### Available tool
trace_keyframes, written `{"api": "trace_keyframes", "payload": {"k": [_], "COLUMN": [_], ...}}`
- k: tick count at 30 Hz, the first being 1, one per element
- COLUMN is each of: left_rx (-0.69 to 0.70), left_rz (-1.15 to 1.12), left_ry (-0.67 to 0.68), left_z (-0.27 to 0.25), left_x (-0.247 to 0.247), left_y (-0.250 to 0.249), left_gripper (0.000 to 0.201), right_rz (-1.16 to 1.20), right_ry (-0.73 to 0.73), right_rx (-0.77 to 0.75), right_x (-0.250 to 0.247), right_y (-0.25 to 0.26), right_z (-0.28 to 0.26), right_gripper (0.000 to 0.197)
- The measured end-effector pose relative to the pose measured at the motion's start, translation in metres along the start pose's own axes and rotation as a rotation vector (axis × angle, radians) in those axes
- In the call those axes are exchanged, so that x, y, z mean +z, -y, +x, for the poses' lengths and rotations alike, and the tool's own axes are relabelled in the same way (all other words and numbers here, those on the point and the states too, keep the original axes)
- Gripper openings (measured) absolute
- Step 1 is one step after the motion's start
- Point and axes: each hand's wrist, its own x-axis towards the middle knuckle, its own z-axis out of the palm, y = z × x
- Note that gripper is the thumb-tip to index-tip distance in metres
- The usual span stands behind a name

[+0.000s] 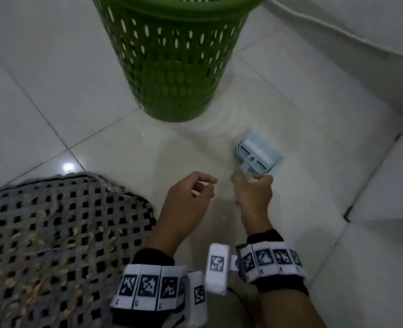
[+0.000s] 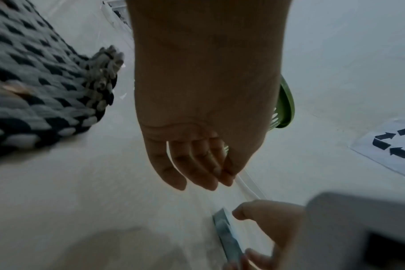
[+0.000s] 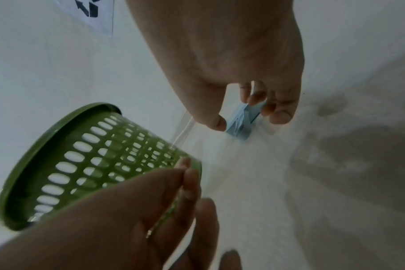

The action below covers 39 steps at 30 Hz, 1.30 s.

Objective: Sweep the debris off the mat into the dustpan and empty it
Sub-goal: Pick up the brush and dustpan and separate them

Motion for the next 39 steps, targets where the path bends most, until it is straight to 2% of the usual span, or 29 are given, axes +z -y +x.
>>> {"api": "trace_keyframes", "payload": {"k": [2,3,6,10,12,16,21,26,31,33,36,39], "left_rx": [-0.02,-0.022,-0.037,-0.069,-0.064,-0.027,0.022,-0.025,-0.158,-0.203,-0.274,-0.307], "left_rz": [-0.014,-0.011,0.016,-0.007,-0.022,-0.023,0.215,0.62,0.797,0.765,0.609,0.466], "left_ry": [0.003,0.008,0.023,0.006,-0.022,-0.175,-0.326,-0.345,-0.328,-0.301,-0.284,-0.276], "left_z": [-0.001,-0.002,-0.007,-0.011,-0.013,-0.014,-0.021,-0.059,-0.1,-0.11,-0.123,-0.127], "left_x": [0.003,0.003,-0.003,-0.014,-0.021,-0.034,-0.067,-0.128,-0.177,-0.186,-0.191,-0.188], "left_y": [0.0,0.002,0.008,0.009,0.006,-0.001,-0.004,-0.003,0.011,0.019,0.037,0.049], "left_gripper": [0.016,0.016,0.015,0.015,0.016,0.019,0.023,0.033,0.044,0.049,0.045,0.06], "right_rz": [0.029,0.063,0.214,0.445,0.456,0.281,0.094,-0.002,-0.069,-0.125,-0.192,-0.211], "right_ry": [0.036,0.086,0.196,0.318,0.379,0.566,0.897,1.125,1.207,1.238,1.255,1.252], "right_rx": [0.101,0.14,0.2,0.279,0.238,0.065,-0.063,-0.179,-0.262,-0.295,-0.342,-0.331], "right_x": [-0.001,-0.002,0.0,0.003,0.003,0.003,0.017,0.046,0.069,0.075,0.082,0.087], "right_y": [0.002,0.004,0.007,0.013,0.012,0.01,0.025,0.037,0.026,0.019,0.007,-0.001], "right_z": [0.012,0.018,0.029,0.03,0.025,0.0,-0.057,-0.129,-0.181,-0.193,-0.208,-0.215], "right_gripper": [0.051,0.049,0.023,0.012,0.012,0.018,0.02,0.017,0.017,0.016,0.016,0.018]}}
